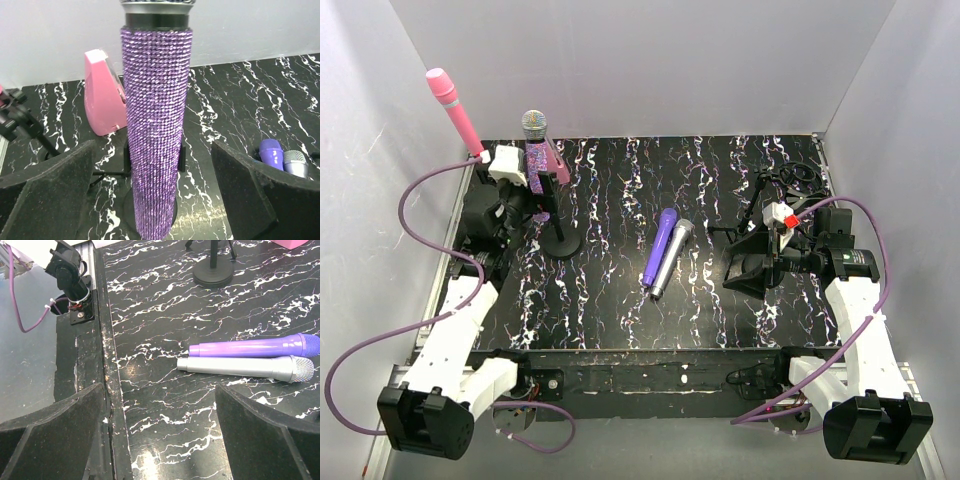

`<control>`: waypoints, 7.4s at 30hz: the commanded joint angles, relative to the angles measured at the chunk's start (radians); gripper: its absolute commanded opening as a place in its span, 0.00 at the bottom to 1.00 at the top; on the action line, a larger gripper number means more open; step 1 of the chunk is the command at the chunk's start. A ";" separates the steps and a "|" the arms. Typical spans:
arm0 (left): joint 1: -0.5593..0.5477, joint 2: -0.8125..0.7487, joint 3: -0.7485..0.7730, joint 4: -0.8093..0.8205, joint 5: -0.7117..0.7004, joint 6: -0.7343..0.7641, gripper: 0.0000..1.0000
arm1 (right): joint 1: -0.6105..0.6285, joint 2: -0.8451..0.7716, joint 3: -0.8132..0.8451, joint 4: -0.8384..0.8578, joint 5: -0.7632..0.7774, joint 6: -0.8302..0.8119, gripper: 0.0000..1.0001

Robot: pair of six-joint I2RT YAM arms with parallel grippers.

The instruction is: Attach the microphones to the stand

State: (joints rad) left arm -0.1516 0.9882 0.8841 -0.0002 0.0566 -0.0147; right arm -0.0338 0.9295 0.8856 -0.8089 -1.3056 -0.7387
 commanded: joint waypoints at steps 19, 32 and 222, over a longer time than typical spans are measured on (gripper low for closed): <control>-0.005 -0.194 0.082 -0.403 -0.127 -0.139 0.98 | -0.011 -0.017 0.007 -0.075 0.022 -0.093 0.98; -0.042 -0.299 0.108 -0.621 -0.120 -0.223 0.98 | -0.011 0.006 0.067 -0.416 0.083 -0.359 0.98; -0.744 1.139 0.819 0.433 0.350 -0.094 0.76 | -0.454 -0.210 0.026 -0.018 0.387 0.397 0.95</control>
State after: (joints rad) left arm -0.8860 2.1326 1.6234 0.3954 0.4503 -0.1230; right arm -0.4782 0.7311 0.9207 -0.8627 -0.8776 -0.3401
